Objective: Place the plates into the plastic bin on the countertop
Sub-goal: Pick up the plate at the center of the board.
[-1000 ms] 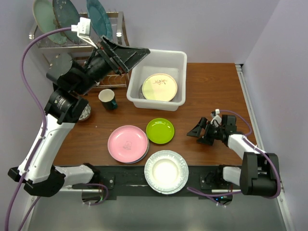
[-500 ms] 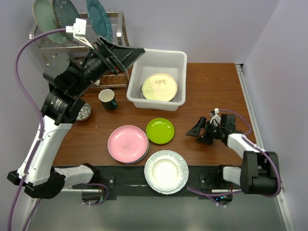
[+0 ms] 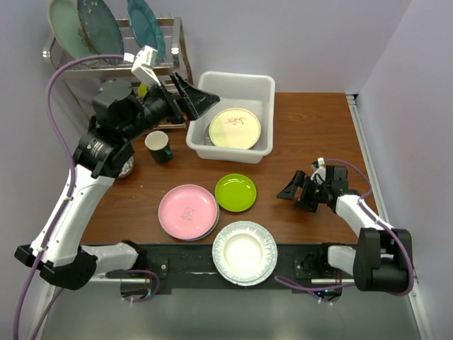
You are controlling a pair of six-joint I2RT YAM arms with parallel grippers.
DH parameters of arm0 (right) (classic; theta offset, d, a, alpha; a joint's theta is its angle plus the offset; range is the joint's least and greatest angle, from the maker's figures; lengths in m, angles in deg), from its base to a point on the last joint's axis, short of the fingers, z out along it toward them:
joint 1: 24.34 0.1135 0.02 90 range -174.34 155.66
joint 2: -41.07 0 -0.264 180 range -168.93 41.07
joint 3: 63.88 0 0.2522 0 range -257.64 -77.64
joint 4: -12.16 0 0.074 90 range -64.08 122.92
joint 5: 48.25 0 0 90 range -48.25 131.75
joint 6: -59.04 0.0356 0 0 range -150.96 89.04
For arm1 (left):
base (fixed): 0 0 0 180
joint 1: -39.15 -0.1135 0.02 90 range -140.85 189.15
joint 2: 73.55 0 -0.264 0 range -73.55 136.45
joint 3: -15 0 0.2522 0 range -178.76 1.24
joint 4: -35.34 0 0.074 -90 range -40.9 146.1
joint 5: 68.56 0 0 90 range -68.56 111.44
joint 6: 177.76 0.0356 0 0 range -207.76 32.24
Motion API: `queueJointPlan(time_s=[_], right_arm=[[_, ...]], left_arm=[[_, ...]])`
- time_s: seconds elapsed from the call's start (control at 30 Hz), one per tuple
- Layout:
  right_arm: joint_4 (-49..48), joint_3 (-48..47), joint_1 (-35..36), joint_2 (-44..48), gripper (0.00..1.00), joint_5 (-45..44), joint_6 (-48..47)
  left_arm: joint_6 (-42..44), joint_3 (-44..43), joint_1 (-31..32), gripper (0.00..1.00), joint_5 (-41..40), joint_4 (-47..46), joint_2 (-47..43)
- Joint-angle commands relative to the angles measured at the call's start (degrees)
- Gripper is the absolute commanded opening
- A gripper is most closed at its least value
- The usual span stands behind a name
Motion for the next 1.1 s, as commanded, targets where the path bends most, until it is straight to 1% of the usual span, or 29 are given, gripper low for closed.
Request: queueJointPlan(time_s=[0.0,0.27,0.43,0.47,0.63,0.87,1.07], right_arm=[[3.43,-2.99,0.63,2.92,0.97,-1.45,-1.17],[5.10,-2.11,2.13,5.47,0.96,-1.01,-0.74],[4.49,-2.37,6.87,4.95,0.95,-3.55,0.93],[4.40,-2.81,7.57,4.60,0.95,-3.91,1.63],[4.84,-5.27,12.14,3.63,0.95,-5.93,2.61],[5.01,-9.13,17.85,2.05,0.94,-7.33,6.03],[3.52,-11.94,24.00,-0.58,0.93,-9.45,8.67]], left_arm=[[1.69,4.57,-0.25,1.00,-0.64,1.48,-2.51],[2.83,13.53,-0.16,0.98,-1.96,4.20,-6.91],[2.48,19.94,-0.25,0.98,-4.06,5.16,-10.77],[2.48,20.74,-0.25,0.98,-5.63,5.78,-11.13],[1.60,26.71,-0.25,0.99,-8.46,8.06,-12.89],[0.72,30.94,-0.60,1.00,-13.90,12.55,-14.11],[2.30,34.72,-3.85,0.99,-13.39,14.31,-14.21]])
